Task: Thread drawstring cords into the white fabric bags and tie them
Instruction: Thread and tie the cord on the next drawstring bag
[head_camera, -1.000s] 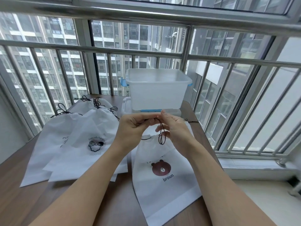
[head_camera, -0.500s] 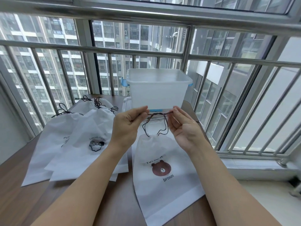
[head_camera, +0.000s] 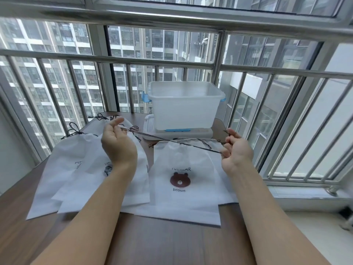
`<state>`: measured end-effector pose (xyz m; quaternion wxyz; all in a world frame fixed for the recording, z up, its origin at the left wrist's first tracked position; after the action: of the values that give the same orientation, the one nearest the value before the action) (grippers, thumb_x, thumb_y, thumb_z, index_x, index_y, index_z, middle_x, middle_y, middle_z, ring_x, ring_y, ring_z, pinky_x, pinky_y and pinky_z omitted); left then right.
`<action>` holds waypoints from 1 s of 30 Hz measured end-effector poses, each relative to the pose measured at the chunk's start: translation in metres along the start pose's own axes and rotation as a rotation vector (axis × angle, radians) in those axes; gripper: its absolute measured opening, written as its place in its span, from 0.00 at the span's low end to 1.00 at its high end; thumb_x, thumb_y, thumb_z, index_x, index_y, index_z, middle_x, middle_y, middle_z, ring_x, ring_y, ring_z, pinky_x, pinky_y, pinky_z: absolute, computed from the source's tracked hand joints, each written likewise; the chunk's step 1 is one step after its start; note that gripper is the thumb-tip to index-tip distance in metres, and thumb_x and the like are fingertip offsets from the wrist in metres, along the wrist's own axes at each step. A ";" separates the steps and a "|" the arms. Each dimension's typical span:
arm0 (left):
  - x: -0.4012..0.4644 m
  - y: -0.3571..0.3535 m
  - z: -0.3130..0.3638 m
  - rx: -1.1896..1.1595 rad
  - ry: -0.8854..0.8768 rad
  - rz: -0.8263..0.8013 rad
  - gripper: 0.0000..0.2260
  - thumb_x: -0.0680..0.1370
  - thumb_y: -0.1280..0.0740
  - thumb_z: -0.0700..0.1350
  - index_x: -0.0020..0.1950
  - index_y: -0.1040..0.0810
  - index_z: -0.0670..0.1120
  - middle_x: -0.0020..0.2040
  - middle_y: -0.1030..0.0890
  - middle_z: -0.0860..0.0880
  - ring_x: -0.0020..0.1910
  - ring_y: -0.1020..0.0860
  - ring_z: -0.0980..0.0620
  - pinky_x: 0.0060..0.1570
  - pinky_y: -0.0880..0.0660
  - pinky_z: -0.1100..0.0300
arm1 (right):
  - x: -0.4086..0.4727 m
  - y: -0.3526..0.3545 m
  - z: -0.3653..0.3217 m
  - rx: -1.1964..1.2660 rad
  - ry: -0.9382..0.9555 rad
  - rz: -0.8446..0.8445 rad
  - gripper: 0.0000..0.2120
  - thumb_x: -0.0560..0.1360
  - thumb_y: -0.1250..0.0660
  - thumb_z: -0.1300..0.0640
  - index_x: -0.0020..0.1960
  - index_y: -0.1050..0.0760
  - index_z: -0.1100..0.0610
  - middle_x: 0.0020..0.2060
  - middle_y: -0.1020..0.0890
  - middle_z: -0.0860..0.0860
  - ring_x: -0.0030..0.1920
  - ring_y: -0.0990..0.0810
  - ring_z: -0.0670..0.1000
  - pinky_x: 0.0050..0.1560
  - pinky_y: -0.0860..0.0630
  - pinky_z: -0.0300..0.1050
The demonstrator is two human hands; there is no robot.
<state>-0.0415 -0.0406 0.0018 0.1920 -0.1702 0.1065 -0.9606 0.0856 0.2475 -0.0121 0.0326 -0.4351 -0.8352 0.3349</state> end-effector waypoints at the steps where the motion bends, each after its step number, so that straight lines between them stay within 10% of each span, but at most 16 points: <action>1: -0.003 -0.002 0.002 0.016 0.023 -0.026 0.15 0.78 0.43 0.43 0.43 0.19 0.56 0.34 0.26 0.54 0.35 0.29 0.50 0.40 0.30 0.52 | -0.001 -0.002 -0.003 -0.108 0.059 -0.014 0.16 0.80 0.44 0.69 0.48 0.20 0.57 0.32 0.28 0.50 0.20 0.40 0.43 0.19 0.45 0.35; 5: -0.024 -0.016 0.012 0.229 0.018 -0.285 0.11 0.77 0.38 0.41 0.39 0.18 0.50 0.26 0.29 0.54 0.29 0.29 0.58 0.32 0.33 0.65 | -0.016 -0.026 -0.001 -0.608 0.215 -0.297 0.09 0.80 0.36 0.63 0.52 0.16 0.57 0.35 0.24 0.47 0.22 0.32 0.40 0.24 0.39 0.34; 11: -0.038 -0.029 0.012 0.637 -0.297 -0.474 0.04 0.73 0.29 0.52 0.42 0.18 0.53 0.37 0.20 0.54 0.38 0.23 0.57 0.38 0.32 0.61 | -0.023 -0.033 0.029 -1.515 0.540 -0.533 0.20 0.75 0.30 0.37 0.51 0.16 0.54 0.52 0.24 0.48 0.55 0.26 0.45 0.51 0.33 0.41; 16: -0.039 -0.032 0.008 0.635 -0.395 -0.541 0.10 0.78 0.33 0.55 0.55 0.17 0.53 0.53 0.30 0.50 0.51 0.30 0.54 0.59 0.34 0.61 | -0.030 -0.038 0.018 -1.260 0.525 -0.675 0.25 0.80 0.32 0.47 0.32 0.38 0.57 0.29 0.36 0.46 0.28 0.39 0.45 0.32 0.44 0.43; 20: -0.053 -0.044 0.011 0.621 -0.580 -0.723 0.17 0.79 0.43 0.62 0.56 0.18 0.59 0.67 0.33 0.56 0.71 0.41 0.55 0.69 0.49 0.59 | -0.044 -0.043 0.029 -1.134 0.372 -0.895 0.22 0.80 0.37 0.46 0.35 0.39 0.57 0.32 0.40 0.52 0.30 0.43 0.47 0.32 0.46 0.43; 25: -0.069 -0.052 0.004 0.461 -0.477 -0.949 0.14 0.82 0.39 0.54 0.40 0.26 0.48 0.31 0.26 0.56 0.32 0.28 0.59 0.38 0.32 0.59 | -0.046 -0.048 0.028 -1.196 0.515 -0.843 0.26 0.83 0.42 0.45 0.36 0.37 0.64 0.34 0.32 0.50 0.34 0.34 0.45 0.39 0.37 0.45; 30: -0.077 -0.053 0.001 0.478 -0.409 -0.944 0.10 0.82 0.37 0.48 0.43 0.26 0.45 0.26 0.29 0.55 0.26 0.31 0.56 0.30 0.37 0.66 | -0.036 -0.044 0.024 -1.200 0.539 -0.681 0.22 0.84 0.40 0.52 0.35 0.35 0.63 0.37 0.30 0.52 0.35 0.33 0.44 0.40 0.36 0.43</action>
<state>0.0081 0.0387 -0.0044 -0.2083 -0.3340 -0.2407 -0.8872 0.0688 0.1907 0.0036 0.0953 -0.1619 -0.9264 -0.3263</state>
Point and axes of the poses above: each hand's wrist, its own x-axis towards the middle knuckle, its own y-axis out of the back of the hand, z = x × y, the point moved 5 cm from there along x, towards the middle knuckle
